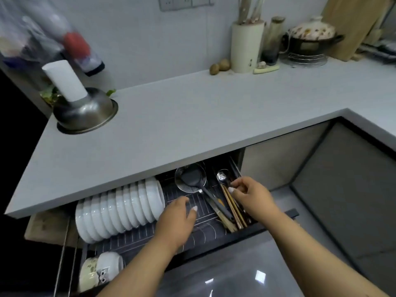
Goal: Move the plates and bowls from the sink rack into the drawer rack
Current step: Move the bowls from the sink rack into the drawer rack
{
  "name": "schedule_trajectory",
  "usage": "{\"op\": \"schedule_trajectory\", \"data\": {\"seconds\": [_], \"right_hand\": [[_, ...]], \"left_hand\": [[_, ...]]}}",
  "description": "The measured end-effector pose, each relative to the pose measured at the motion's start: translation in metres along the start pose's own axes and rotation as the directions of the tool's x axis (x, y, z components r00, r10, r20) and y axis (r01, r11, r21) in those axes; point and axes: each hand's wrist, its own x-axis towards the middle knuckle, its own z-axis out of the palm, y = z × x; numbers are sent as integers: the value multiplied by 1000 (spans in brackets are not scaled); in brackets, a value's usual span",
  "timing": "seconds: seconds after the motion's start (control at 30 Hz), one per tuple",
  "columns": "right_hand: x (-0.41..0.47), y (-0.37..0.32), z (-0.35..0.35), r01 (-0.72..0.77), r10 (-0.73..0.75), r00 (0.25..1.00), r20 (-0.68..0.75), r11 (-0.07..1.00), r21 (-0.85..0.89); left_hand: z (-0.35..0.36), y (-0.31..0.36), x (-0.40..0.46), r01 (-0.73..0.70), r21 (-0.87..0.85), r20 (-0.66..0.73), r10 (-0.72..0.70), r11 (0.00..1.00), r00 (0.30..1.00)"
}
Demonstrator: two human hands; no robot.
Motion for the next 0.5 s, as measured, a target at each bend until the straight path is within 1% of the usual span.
{"op": "schedule_trajectory", "data": {"seconds": [0.13,0.27,0.37,0.5], "right_hand": [[-1,45,-74,-65,73,991,-114,996,68],[-4,91,-144,-106,129,973,-193,986,125],[-6,125,-194,-119,155,951,-269,982,145],[-7,170,-254,-152,200,922,-331,974,166]], "left_hand": [[34,77,20,-119,27,48,118,992,992],[74,155,38,-246,41,91,242,968,966],[107,211,51,-313,36,108,307,949,945],[152,276,66,-378,46,163,366,925,916]]}}
